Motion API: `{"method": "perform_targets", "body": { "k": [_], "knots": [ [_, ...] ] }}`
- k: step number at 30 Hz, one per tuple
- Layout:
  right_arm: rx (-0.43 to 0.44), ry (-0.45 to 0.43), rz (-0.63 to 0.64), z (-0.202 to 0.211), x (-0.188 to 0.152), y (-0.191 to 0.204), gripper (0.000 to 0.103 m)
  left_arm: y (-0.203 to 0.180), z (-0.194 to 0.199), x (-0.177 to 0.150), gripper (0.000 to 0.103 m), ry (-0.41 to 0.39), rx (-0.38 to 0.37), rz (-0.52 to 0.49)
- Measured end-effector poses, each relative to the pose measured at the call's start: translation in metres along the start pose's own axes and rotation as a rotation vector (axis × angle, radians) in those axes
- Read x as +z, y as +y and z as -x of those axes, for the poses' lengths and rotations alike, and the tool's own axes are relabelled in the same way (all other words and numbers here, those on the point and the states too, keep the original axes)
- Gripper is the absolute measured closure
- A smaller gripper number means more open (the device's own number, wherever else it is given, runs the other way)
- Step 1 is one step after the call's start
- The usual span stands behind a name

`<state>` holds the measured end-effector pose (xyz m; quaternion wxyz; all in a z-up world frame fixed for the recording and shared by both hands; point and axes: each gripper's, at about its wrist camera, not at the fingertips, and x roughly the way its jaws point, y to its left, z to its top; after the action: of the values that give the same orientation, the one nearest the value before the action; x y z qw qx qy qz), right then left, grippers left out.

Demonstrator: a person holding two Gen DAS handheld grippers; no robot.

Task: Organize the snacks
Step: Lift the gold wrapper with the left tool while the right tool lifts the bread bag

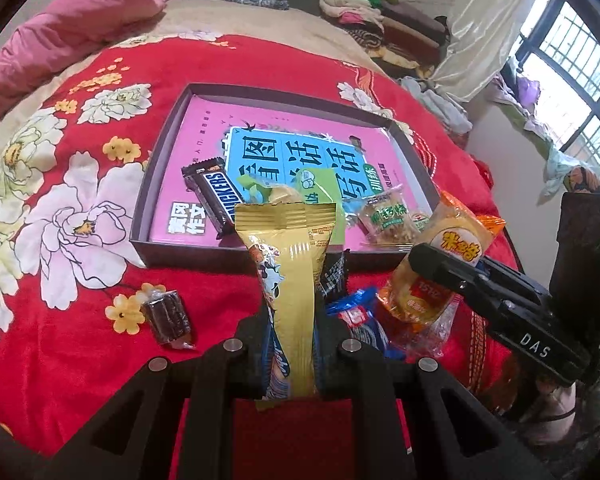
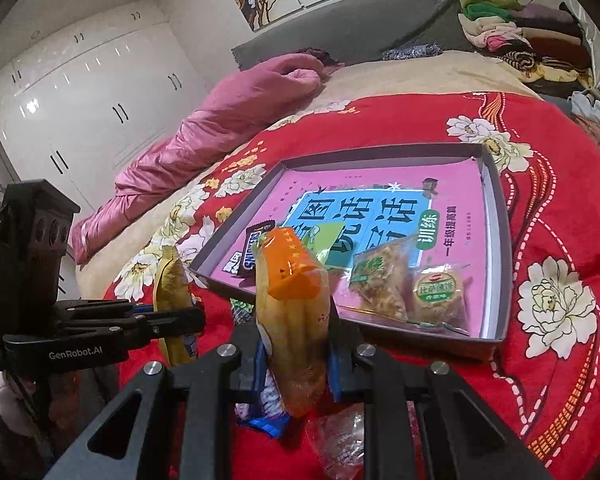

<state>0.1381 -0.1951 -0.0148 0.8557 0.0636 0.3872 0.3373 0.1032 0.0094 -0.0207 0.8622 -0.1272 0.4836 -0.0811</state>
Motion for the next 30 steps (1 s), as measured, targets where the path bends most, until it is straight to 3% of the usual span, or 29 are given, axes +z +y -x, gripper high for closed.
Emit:
{"method": "perform_targets", "body": {
  "k": [30],
  "knots": [
    [0.034, -0.18, -0.081, 0.043, 0.018, -0.027, 0.079, -0.003, 0.044, 0.024, 0.087, -0.136, 0.029, 0.006]
  ]
}}
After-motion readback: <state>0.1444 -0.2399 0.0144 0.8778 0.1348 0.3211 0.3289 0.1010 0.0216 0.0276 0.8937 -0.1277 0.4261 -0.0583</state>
